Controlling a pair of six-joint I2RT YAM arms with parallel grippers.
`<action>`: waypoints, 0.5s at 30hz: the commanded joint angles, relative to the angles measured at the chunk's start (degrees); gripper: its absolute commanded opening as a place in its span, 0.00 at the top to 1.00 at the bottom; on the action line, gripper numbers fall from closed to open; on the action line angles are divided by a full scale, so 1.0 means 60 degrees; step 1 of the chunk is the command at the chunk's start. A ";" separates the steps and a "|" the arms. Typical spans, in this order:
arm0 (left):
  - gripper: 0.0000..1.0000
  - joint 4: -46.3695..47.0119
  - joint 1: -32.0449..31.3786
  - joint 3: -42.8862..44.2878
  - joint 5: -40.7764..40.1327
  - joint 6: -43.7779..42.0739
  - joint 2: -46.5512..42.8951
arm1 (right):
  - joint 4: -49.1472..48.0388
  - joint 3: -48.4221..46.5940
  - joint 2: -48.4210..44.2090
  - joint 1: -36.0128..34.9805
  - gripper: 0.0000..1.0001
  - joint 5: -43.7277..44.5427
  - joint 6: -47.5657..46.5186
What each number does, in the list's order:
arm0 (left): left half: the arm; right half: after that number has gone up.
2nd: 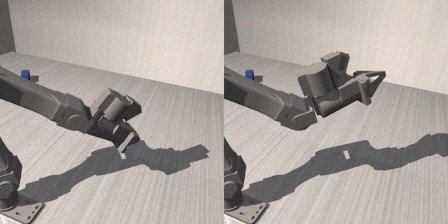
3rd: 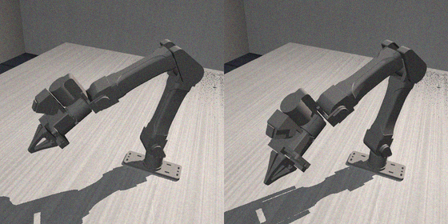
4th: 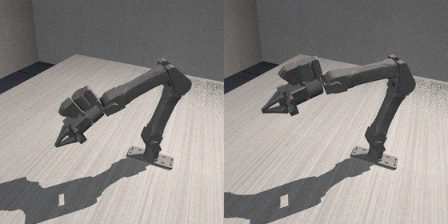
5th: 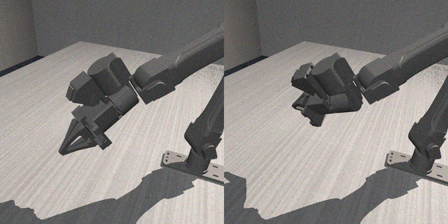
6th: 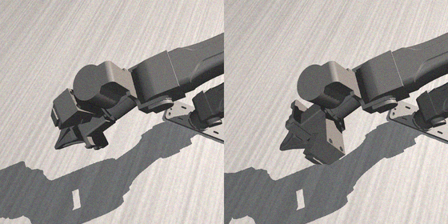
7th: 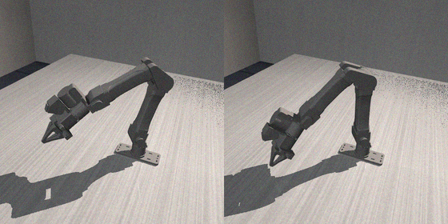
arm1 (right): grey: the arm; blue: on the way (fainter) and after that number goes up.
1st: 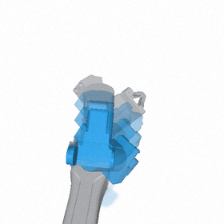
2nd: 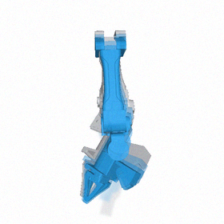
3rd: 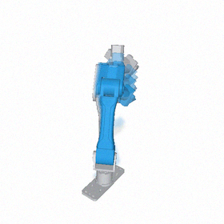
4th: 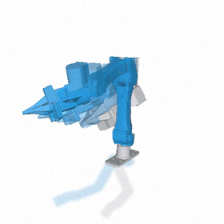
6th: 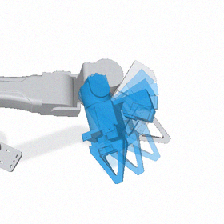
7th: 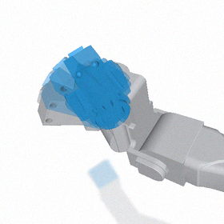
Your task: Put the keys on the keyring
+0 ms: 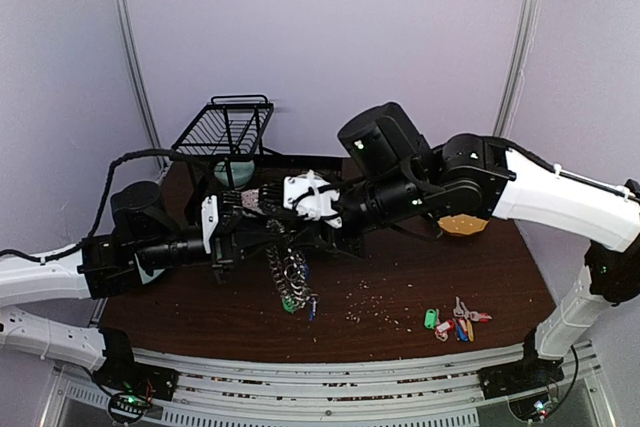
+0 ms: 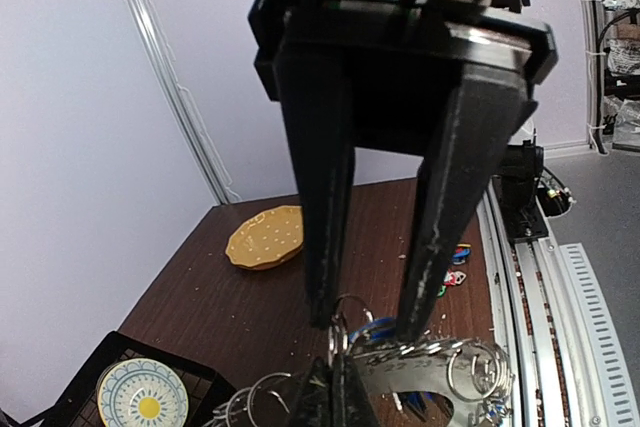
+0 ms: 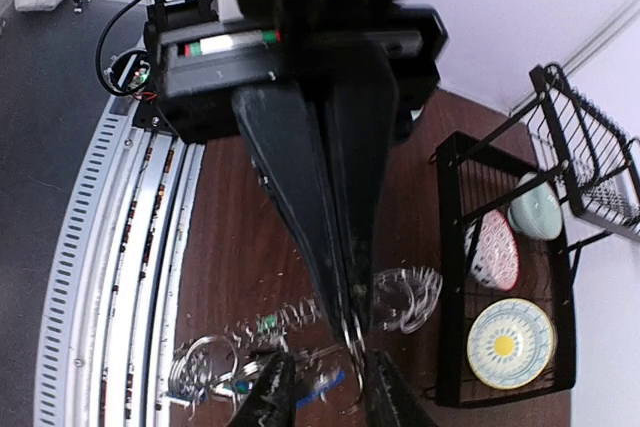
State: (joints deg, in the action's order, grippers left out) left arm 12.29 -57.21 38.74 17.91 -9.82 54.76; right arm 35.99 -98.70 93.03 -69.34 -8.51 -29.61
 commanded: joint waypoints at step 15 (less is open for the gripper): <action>1.00 0.1393 0.0058 -0.0231 -0.0183 0.0027 -0.0495 | -0.4687 0.3335 -0.1597 0.1159 0.72 -0.3653 0.2863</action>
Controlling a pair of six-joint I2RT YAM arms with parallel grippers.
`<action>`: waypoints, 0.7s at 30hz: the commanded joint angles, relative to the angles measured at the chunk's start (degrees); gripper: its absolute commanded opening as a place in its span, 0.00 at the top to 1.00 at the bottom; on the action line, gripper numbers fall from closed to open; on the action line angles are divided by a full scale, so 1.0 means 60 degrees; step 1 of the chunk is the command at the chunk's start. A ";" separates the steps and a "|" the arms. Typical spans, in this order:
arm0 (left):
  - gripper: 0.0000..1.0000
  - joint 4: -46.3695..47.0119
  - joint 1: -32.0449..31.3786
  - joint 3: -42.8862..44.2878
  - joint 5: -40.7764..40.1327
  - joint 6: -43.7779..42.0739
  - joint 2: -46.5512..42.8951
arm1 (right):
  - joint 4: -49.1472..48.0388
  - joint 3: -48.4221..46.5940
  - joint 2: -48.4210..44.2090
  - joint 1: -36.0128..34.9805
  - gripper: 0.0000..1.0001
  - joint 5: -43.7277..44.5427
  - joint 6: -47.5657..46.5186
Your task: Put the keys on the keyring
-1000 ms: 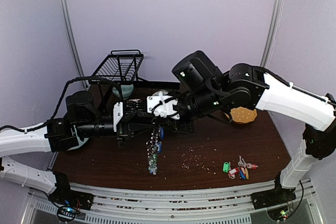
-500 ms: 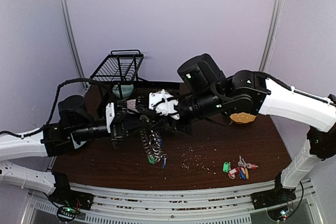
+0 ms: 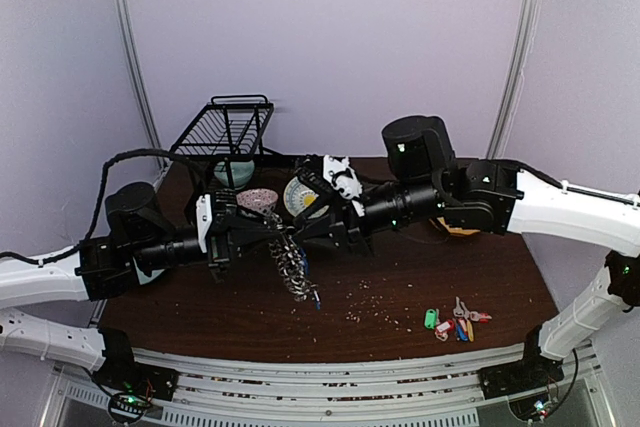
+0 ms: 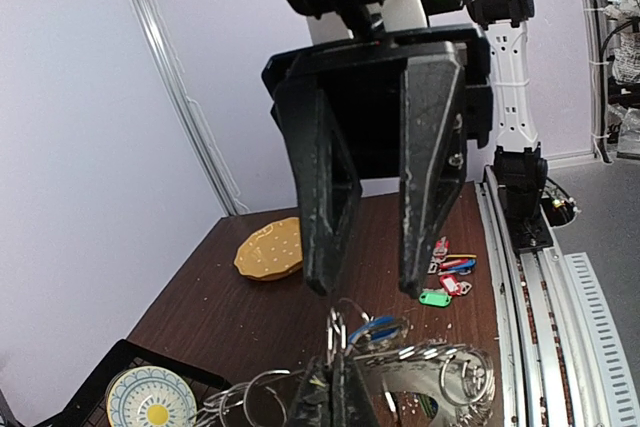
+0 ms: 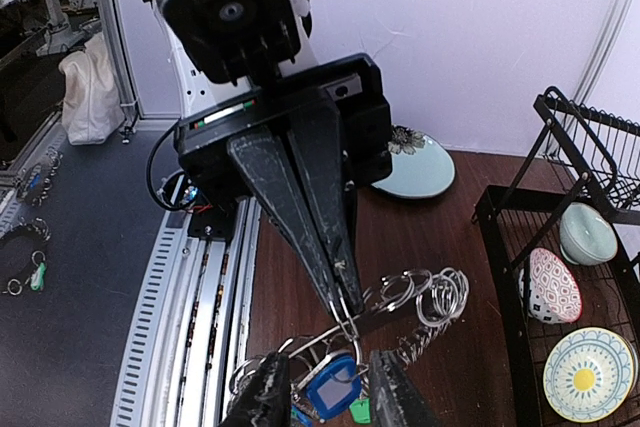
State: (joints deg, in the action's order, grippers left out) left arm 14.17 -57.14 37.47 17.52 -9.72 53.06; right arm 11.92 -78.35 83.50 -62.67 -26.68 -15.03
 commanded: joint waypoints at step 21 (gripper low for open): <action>1.00 0.1473 0.0047 -0.0254 0.0316 0.0041 -0.0479 | -0.0770 -0.0354 0.0523 0.0159 0.77 -0.0577 0.0625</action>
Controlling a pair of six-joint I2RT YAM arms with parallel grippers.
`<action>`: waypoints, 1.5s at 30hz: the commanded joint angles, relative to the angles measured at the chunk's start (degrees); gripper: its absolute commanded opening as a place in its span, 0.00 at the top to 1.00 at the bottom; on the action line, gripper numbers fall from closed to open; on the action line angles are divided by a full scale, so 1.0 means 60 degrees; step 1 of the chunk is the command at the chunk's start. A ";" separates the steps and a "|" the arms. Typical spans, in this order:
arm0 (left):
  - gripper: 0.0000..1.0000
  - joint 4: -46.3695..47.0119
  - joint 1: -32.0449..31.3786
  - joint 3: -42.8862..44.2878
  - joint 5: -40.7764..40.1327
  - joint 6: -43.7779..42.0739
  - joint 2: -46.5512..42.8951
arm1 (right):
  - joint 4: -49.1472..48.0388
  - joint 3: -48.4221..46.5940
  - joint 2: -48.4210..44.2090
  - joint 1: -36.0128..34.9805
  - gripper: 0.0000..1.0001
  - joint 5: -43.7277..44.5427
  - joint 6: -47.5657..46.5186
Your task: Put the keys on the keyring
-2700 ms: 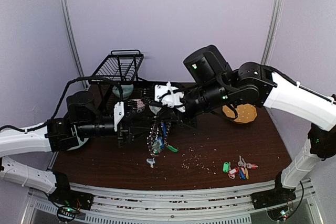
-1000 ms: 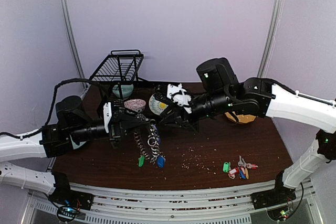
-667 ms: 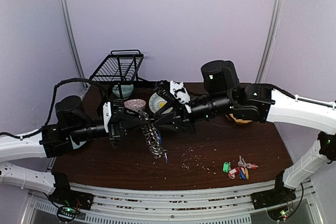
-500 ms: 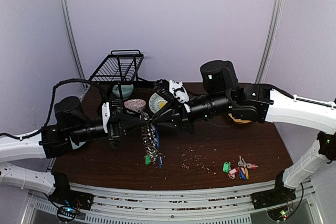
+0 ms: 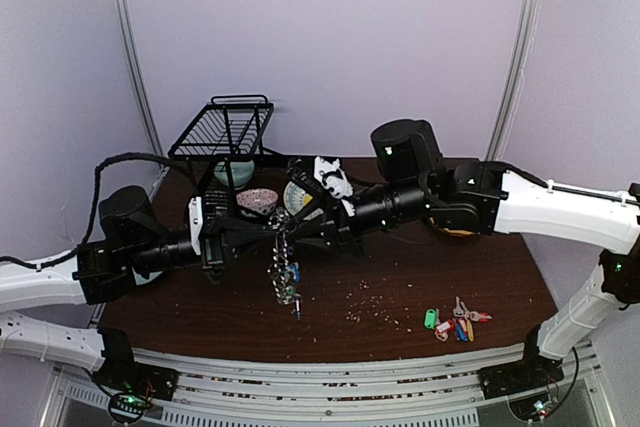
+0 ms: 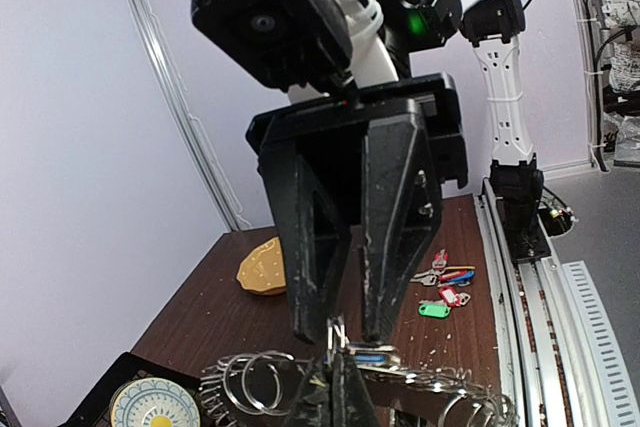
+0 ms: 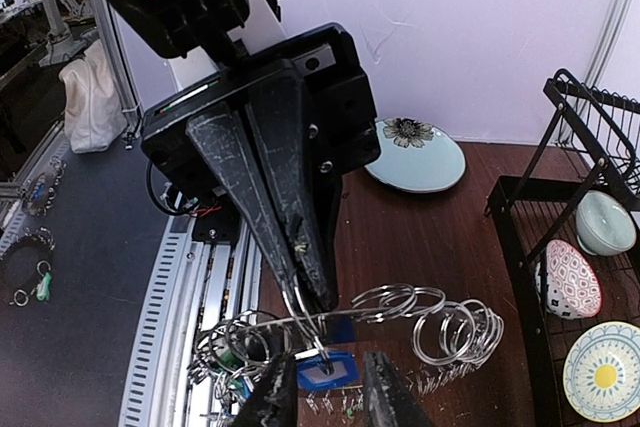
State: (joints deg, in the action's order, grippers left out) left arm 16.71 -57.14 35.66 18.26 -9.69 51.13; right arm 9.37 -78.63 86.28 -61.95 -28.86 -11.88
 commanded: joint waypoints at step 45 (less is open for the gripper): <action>1.00 0.2753 0.0047 -0.0898 0.0531 0.0255 -0.0901 | -0.1986 0.0193 -0.0286 -0.0525 0.67 -0.0467 -0.0124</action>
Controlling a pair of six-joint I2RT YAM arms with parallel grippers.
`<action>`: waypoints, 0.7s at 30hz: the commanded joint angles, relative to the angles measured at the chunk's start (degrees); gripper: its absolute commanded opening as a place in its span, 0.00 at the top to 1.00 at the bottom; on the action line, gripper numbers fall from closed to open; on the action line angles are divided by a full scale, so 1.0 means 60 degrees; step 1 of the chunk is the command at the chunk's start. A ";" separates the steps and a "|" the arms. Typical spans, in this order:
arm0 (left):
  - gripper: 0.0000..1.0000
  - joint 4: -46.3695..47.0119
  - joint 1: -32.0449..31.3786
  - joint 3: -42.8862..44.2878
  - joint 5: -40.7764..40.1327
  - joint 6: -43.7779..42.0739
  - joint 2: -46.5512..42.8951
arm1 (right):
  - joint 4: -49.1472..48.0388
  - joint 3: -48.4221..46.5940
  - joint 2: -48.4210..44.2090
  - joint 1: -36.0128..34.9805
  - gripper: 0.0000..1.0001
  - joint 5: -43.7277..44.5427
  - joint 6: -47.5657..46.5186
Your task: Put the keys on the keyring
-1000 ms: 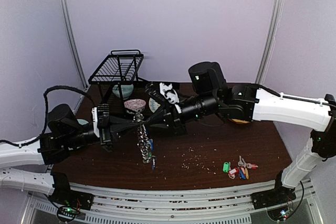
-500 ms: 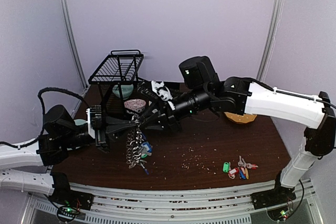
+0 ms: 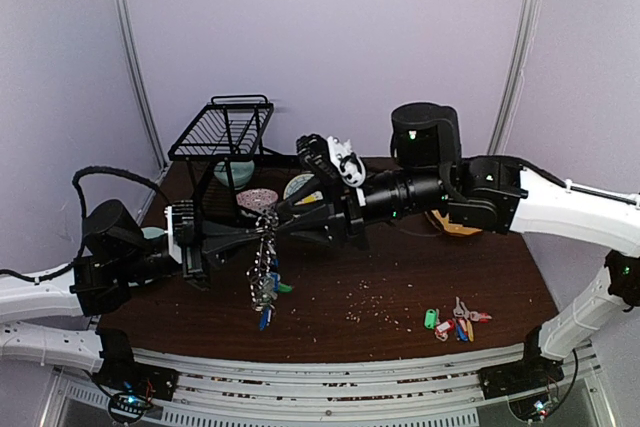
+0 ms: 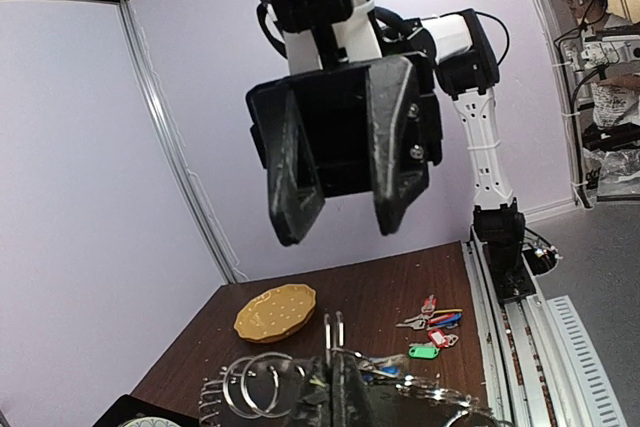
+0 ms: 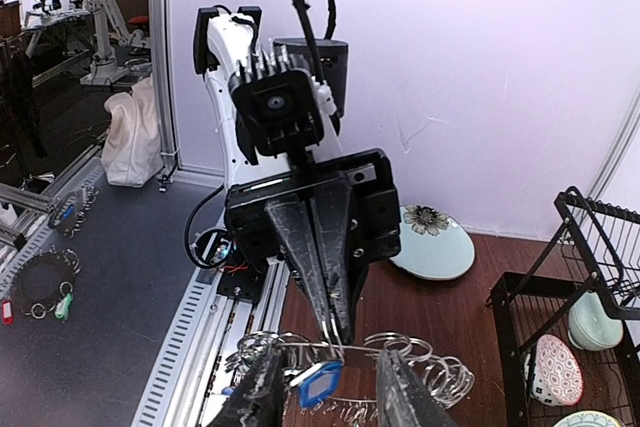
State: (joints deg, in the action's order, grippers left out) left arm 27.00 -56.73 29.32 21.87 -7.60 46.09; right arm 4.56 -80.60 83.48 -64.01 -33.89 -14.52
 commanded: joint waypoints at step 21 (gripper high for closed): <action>1.00 0.1033 -0.0024 0.0109 -0.0033 -0.0111 -0.0194 | -0.1187 0.0453 0.0810 -0.0057 1.00 0.0071 0.0454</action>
State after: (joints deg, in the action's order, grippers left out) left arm 26.98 -56.80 29.32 22.00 -7.57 45.95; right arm -4.60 -77.28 87.92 -64.64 -33.26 -10.76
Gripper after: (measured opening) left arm 0.005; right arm 0.010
